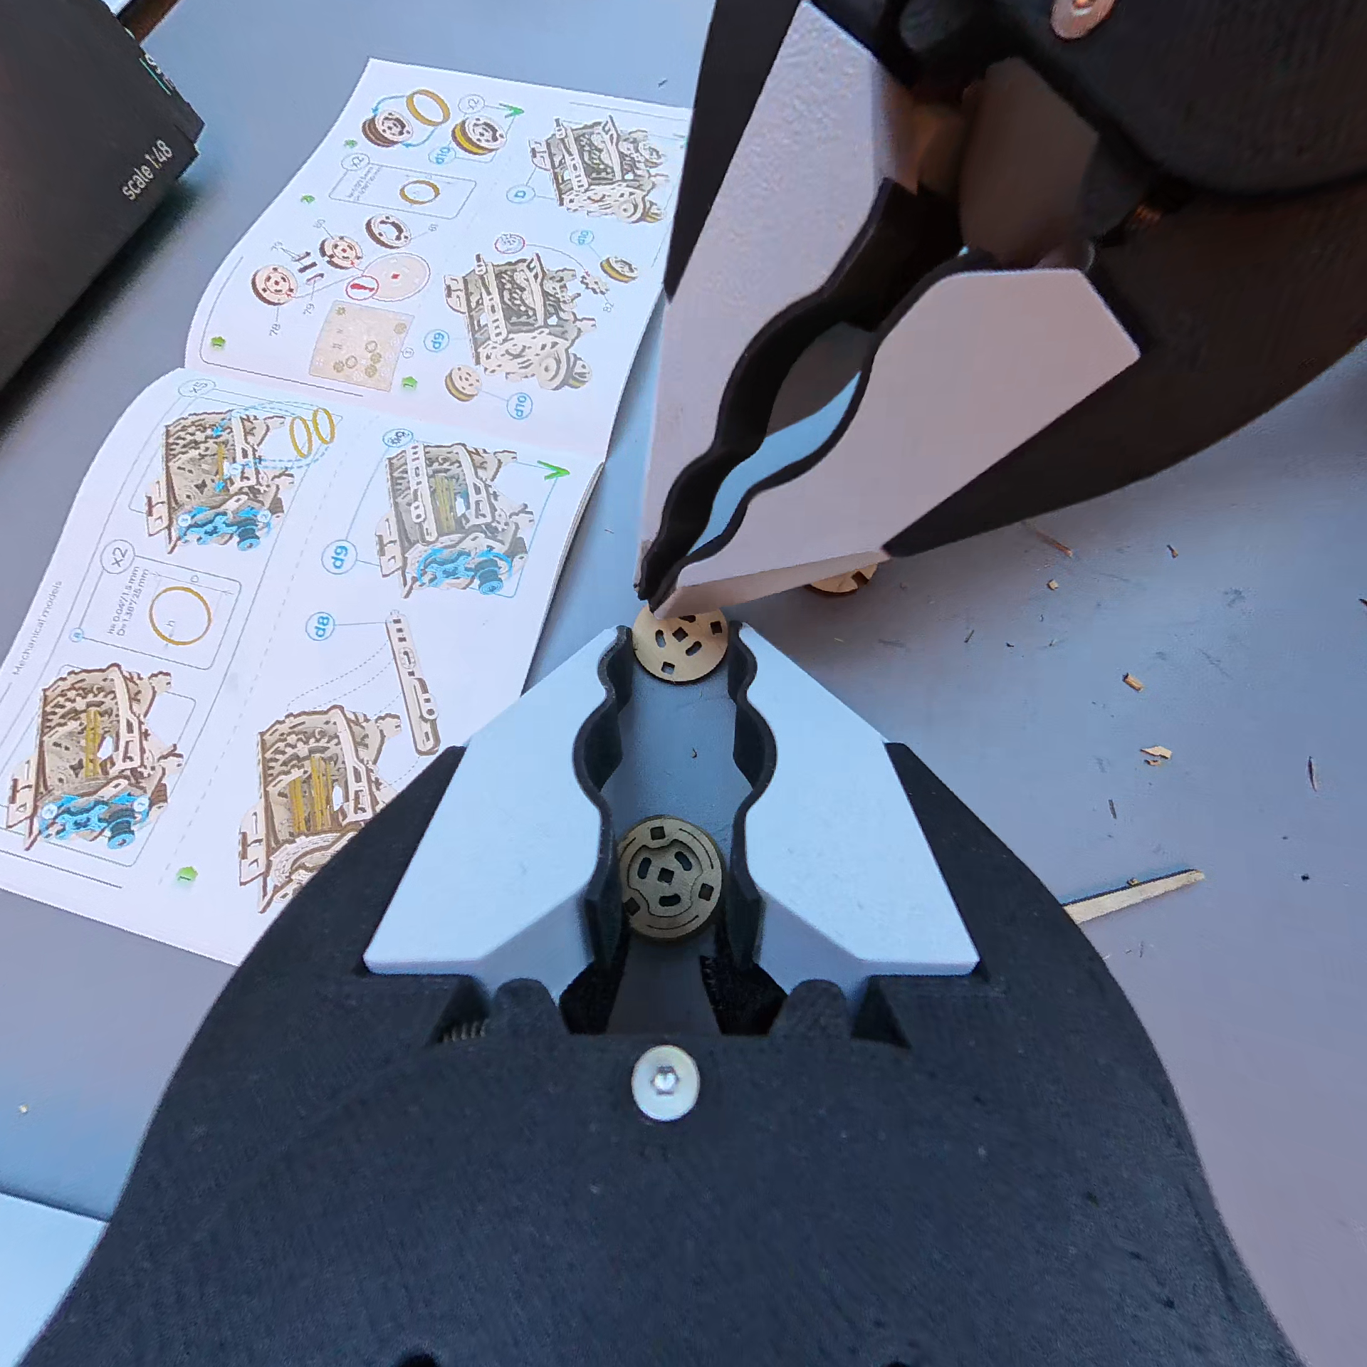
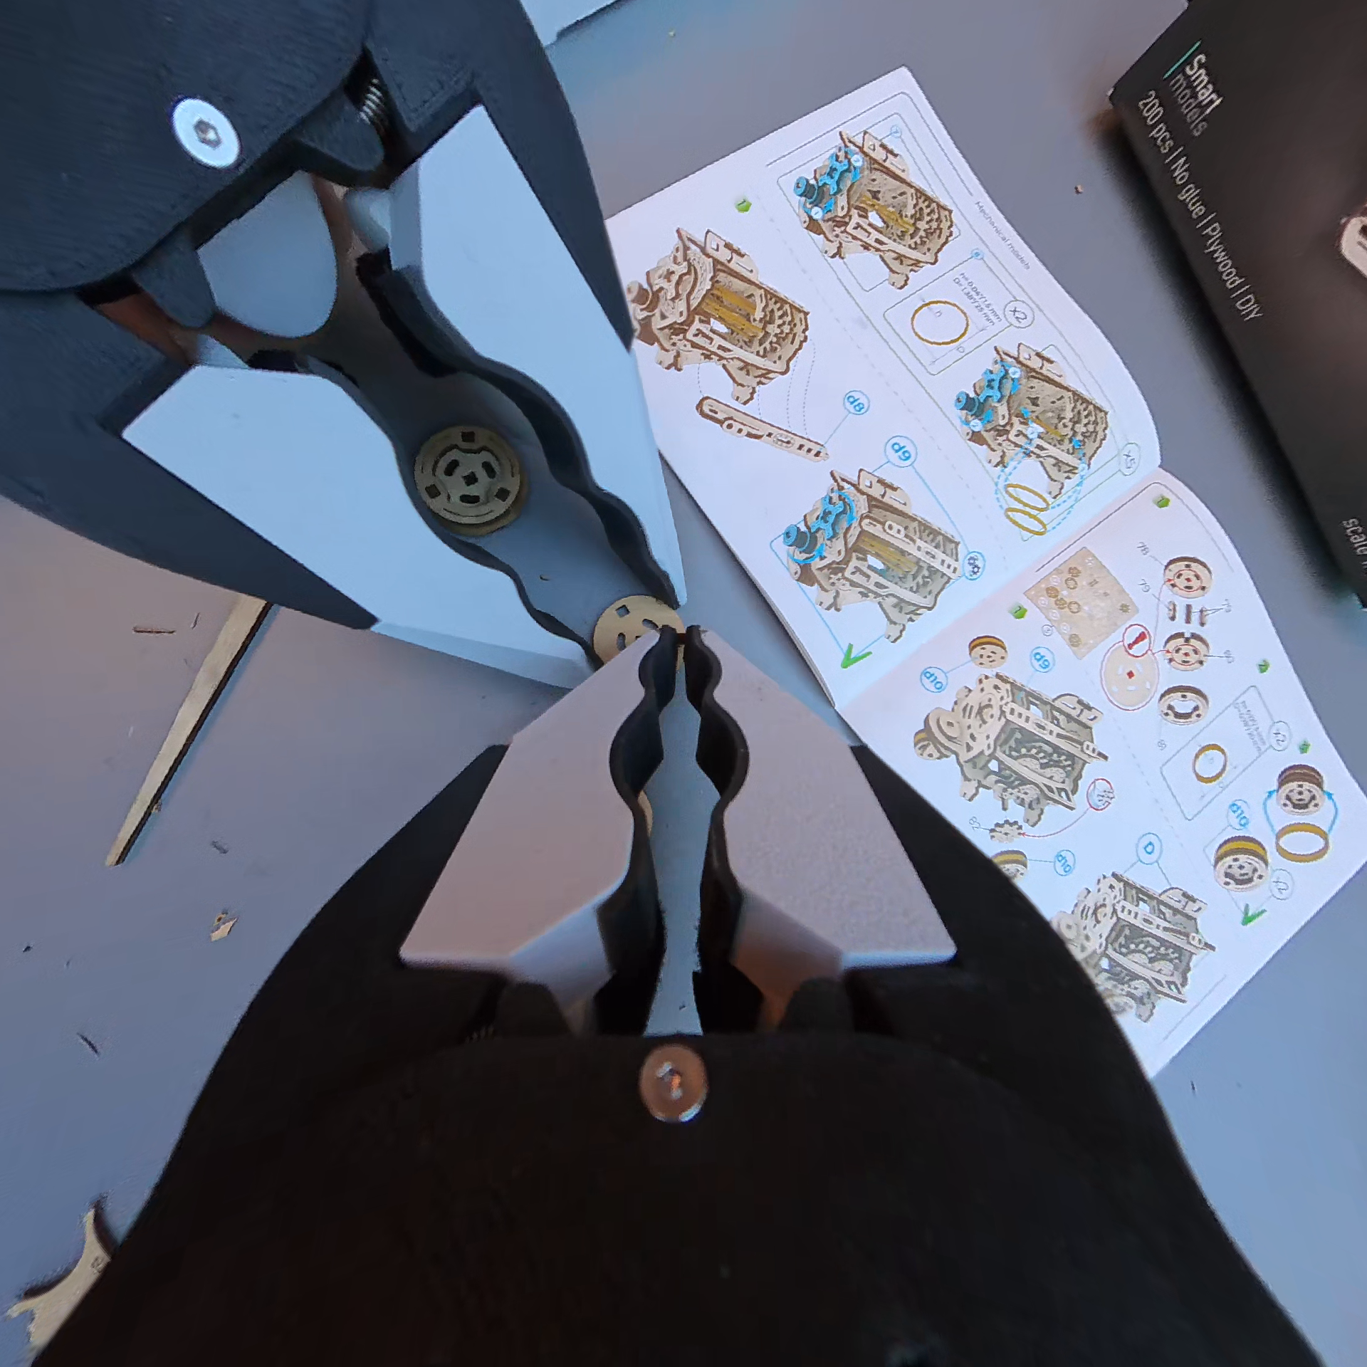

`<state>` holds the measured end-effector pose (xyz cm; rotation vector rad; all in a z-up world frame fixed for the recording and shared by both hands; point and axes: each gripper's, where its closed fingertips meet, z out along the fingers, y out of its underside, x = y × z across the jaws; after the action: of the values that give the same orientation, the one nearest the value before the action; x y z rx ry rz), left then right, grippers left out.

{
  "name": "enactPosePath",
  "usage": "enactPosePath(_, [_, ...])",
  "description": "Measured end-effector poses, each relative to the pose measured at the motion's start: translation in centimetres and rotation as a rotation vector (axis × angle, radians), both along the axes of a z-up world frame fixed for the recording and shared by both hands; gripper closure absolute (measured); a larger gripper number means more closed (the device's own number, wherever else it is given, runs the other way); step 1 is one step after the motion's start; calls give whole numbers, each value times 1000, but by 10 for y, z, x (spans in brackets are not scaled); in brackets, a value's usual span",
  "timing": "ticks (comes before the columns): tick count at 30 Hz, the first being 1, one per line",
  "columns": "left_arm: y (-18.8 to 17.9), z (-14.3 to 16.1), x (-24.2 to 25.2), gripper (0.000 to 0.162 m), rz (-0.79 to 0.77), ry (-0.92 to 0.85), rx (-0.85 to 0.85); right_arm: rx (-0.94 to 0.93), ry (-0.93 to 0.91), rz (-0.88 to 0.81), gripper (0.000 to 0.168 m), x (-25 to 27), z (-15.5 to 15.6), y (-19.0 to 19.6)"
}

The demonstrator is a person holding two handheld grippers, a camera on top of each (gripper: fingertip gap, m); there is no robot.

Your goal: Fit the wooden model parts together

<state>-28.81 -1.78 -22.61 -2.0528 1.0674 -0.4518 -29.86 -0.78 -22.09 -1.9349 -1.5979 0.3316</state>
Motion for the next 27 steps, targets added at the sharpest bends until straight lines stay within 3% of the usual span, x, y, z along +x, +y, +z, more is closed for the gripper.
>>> enactPosePath(1, [0, 0, 0, 138, 0, 1, 0, 13, -7, 4, 168, 0, 0, 0])
enactPosePath(21, [0, 0, 0, 138, 2, 0, 2, 114, -37, 54, 168, -1, 0, -2])
enactPosePath(27, [0, 0, 0, 138, 8, -10, -10, 9, 20, 50, 167, 0, 0, -2])
